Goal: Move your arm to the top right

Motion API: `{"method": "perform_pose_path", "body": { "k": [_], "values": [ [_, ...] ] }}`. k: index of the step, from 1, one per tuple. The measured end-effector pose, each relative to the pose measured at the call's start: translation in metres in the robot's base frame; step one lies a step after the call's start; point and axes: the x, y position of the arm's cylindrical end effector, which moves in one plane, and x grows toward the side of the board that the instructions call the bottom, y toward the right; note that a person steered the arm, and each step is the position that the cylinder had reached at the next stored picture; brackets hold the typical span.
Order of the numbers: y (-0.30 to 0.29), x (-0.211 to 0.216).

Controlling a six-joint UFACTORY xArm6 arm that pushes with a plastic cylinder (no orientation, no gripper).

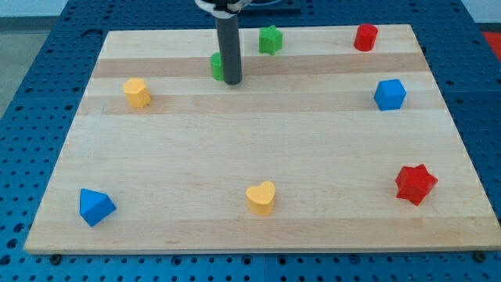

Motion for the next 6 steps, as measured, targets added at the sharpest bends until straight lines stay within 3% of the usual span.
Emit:
{"method": "perform_pose_path", "body": {
  "k": [1, 2, 4, 5, 6],
  "values": [
    [0.030, 0.028],
    [0.096, 0.034],
    [0.253, -0.024],
    [0.294, -0.065],
    [0.299, -0.099]
  ]
}}
